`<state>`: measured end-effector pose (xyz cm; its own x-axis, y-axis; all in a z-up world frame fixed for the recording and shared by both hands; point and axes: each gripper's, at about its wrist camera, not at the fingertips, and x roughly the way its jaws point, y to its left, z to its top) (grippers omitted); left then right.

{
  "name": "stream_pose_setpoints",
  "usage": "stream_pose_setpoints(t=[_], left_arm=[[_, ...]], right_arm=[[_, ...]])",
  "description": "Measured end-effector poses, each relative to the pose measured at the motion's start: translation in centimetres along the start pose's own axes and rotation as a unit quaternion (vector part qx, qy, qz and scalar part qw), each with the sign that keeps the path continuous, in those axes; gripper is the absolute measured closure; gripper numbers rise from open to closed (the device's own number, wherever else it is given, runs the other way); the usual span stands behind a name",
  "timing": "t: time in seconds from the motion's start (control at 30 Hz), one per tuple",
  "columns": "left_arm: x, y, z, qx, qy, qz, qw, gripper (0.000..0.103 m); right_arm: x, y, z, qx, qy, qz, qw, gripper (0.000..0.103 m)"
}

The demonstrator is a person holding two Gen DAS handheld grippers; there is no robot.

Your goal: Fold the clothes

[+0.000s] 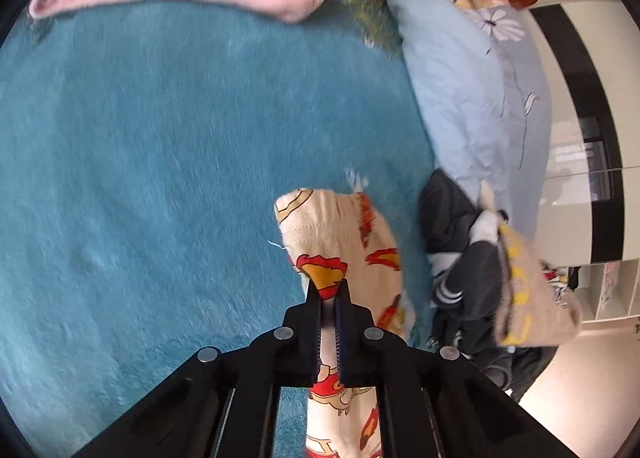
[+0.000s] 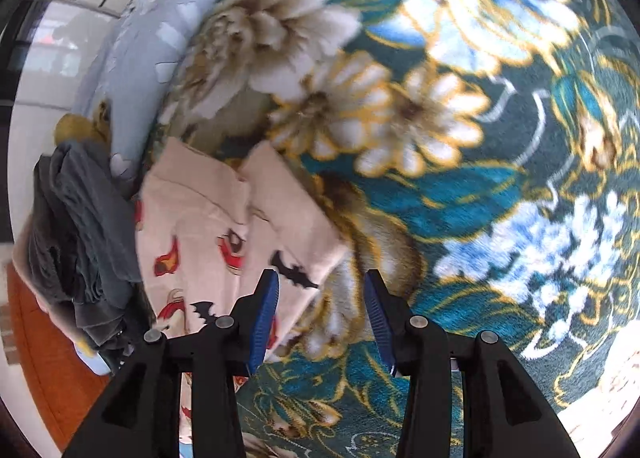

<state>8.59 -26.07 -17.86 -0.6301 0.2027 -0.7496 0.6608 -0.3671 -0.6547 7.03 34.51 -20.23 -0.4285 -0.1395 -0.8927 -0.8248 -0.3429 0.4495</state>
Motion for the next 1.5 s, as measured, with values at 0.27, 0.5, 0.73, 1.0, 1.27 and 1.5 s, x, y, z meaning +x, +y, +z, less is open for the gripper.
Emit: stream_pose_setpoints(t=[0.27, 0.5, 0.73, 1.0, 1.27, 1.5], left_arm=[[-5.9, 7.1, 5.8, -0.023, -0.060, 0.075, 0.9951, 0.097], [-6.3, 9.1, 6.3, -0.027, -0.043, 0.089, 0.9947, 0.093], [-7.0, 8.9, 3.6, -0.055, -0.030, 0.065, 0.9959, 0.075], [-3.8, 4.0, -3.6, 0.021, 0.023, -0.025, 0.9992, 0.071], [-1.8, 3.8, -7.5, 0.053, 0.062, -0.051, 0.9954, 0.071], [-3.5, 5.5, -6.2, 0.001, 0.025, -0.070, 0.9972, 0.071]], right_arm=[[3.1, 6.1, -2.5, -0.067, 0.044, 0.068, 0.994, 0.058], [7.9, 10.8, -5.2, -0.108, 0.086, 0.086, 0.987, 0.058], [8.7, 11.9, -5.6, -0.122, 0.079, 0.070, 0.987, 0.058], [9.3, 13.3, -5.9, -0.138, 0.069, 0.053, 0.987, 0.079], [7.4, 15.3, -6.9, -0.186, 0.067, 0.048, 0.979, 0.096], [2.7, 12.9, -7.0, -0.198, 0.049, 0.059, 0.977, 0.096]])
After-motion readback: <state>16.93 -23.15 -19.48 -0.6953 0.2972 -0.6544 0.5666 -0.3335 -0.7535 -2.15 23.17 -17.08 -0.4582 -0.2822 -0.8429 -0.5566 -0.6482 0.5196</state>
